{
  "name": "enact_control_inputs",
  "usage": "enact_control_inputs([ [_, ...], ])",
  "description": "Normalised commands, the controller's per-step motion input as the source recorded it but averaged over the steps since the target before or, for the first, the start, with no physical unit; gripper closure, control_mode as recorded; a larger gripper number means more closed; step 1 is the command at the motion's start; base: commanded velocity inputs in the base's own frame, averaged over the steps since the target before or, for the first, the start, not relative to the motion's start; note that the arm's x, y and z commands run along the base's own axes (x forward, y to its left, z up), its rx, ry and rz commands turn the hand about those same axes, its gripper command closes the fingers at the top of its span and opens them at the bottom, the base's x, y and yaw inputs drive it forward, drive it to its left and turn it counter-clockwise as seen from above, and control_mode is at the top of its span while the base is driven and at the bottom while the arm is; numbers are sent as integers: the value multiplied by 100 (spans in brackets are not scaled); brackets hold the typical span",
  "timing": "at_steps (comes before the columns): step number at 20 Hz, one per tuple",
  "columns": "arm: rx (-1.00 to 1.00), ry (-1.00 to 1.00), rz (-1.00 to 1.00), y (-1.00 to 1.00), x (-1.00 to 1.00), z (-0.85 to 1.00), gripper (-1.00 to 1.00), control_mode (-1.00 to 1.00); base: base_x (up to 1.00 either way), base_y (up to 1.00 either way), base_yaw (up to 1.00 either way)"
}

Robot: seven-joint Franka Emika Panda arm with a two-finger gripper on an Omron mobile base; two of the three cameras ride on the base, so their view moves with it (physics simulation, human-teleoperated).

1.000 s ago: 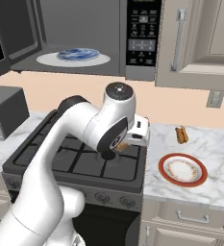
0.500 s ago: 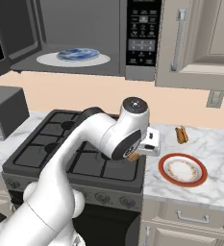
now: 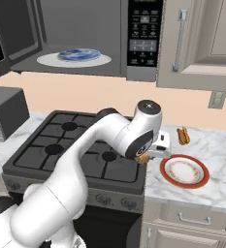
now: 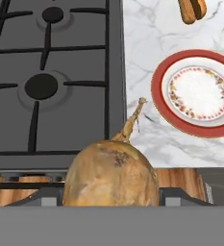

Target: Pick the onion from the microwave and place it on plate located on the counter.

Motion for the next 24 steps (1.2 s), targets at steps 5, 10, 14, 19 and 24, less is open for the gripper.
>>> enact_control_inputs([
  [5,0,1,0,-26,11,-26,100,-100,0,0,0],
  [10,0,1,0,-37,11,-27,100,-100,0,0,0],
  [14,0,0,0,-30,36,-19,100,-100,0,0,0],
  [19,0,1,0,-31,53,-18,100,-100,0,0,0],
  [24,0,3,0,-41,46,-26,100,-100,0,0,0],
])
